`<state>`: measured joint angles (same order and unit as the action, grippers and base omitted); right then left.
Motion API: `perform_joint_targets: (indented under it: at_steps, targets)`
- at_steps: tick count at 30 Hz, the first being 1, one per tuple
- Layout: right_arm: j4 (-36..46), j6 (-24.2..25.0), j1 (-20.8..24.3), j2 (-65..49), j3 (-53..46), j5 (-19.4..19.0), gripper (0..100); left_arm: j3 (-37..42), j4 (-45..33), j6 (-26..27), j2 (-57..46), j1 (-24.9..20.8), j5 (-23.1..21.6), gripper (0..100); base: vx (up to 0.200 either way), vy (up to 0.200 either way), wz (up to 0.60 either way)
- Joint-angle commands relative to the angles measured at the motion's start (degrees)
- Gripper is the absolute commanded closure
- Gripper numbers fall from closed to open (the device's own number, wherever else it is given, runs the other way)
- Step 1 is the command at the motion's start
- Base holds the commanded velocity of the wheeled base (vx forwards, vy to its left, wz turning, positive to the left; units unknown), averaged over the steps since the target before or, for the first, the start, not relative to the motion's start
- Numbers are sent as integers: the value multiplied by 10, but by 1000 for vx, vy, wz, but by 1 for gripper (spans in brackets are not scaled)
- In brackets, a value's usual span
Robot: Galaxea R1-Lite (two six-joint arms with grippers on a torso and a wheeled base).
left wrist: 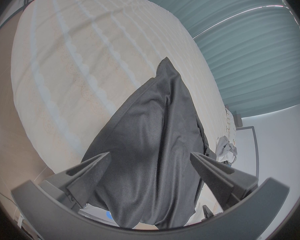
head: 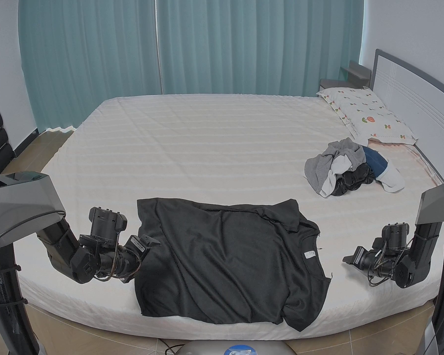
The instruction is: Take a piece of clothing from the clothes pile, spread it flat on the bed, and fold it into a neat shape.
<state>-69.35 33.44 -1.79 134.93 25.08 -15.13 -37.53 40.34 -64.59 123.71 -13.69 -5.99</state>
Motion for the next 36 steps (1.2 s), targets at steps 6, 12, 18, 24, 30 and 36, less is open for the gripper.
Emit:
perform_joint_targets:
  at_steps: [6,12,18,24,30,36]
  targets:
    - [-10,9,73,-6,-20,-3,0,0,0,-1,0,1,0,0,0,0,0]
    - [-22,7,105,17,-27,2,0,-1,0,-1,1,0,0,0,0,0,0]
    - [-48,-1,123,39,-33,27,0,-1,0,0,2,0,0,0,0,0,0]
    - [-45,-14,126,40,-34,41,100,-1,1,1,3,0,0,0,0,0,0]
    - [-41,-35,108,34,-36,42,100,-1,0,1,4,0,1,0,0,0,0]
    - [-27,-42,50,3,-31,28,100,-3,1,-2,3,0,4,0,0,0,0]
